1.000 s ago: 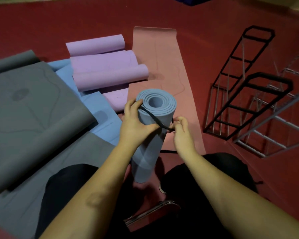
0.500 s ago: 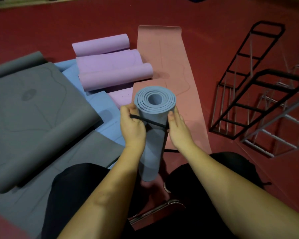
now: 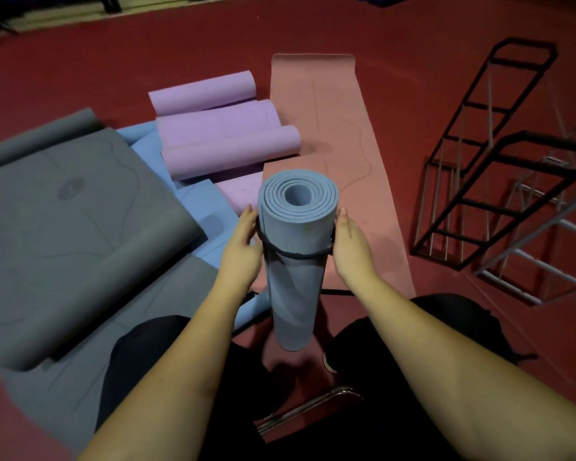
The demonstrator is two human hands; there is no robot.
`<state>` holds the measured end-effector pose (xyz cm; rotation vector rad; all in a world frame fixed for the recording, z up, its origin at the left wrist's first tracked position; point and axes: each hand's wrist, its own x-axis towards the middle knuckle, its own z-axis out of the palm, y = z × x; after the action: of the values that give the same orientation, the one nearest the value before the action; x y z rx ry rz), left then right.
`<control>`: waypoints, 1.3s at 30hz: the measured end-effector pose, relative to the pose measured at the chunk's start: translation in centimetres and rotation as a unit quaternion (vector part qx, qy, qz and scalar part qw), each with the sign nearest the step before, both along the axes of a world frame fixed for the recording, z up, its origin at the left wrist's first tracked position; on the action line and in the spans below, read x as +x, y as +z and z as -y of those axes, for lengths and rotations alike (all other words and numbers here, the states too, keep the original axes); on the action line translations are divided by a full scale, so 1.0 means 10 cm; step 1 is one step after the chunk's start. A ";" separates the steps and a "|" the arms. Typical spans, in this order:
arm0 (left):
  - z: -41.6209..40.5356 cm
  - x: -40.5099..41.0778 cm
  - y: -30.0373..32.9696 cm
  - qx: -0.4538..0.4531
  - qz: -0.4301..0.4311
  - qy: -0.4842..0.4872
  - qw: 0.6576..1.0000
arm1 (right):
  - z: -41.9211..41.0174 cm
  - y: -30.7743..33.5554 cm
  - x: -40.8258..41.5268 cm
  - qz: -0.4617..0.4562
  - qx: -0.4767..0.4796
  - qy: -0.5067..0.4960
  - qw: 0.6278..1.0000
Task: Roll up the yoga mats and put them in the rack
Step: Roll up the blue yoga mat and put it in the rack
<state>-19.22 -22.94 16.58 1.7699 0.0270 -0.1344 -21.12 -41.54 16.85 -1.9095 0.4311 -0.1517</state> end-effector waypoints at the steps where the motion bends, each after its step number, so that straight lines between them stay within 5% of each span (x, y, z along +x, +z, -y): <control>1: -0.01 0.02 0.08 -0.061 -0.021 0.046 0.997 | -0.01 0.01 0.01 0.001 0.002 -0.010 1.000; 5: 0.23 0.12 0.43 -0.233 -0.053 0.066 0.969 | -0.14 0.07 0.05 0.032 0.031 -0.046 0.998; 10: 0.41 0.26 0.41 -0.170 -0.073 0.122 0.975 | -0.17 0.07 0.17 0.071 0.031 -0.083 0.994; 13: 0.48 0.35 0.37 -0.163 -0.119 0.144 0.969 | -0.18 0.08 0.29 0.094 0.181 -0.068 0.977; 18: 0.50 0.45 0.24 -0.152 -0.214 0.131 0.956 | -0.12 -0.06 0.51 -0.024 0.276 -0.107 0.955; 26: 0.42 0.52 -0.08 -0.122 -0.322 0.170 0.923 | 0.03 -0.50 0.40 -0.208 0.232 -0.061 0.948; 29: 0.36 0.62 -0.06 -0.138 -0.258 0.193 0.937 | 0.13 -0.48 0.46 -0.151 0.208 -0.065 0.964; 33: 0.51 0.70 0.10 -0.237 -0.188 0.121 0.945 | 0.14 -0.32 0.70 -0.032 0.361 -0.105 0.926; 39: 0.54 0.68 -0.26 -0.136 -0.227 0.141 0.954 | 0.11 -0.84 0.70 -0.136 0.320 -0.069 0.935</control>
<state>-12.43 -28.31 14.03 1.4112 0.5659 -0.3198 -14.11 -42.60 8.46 -1.2558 0.7053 0.1523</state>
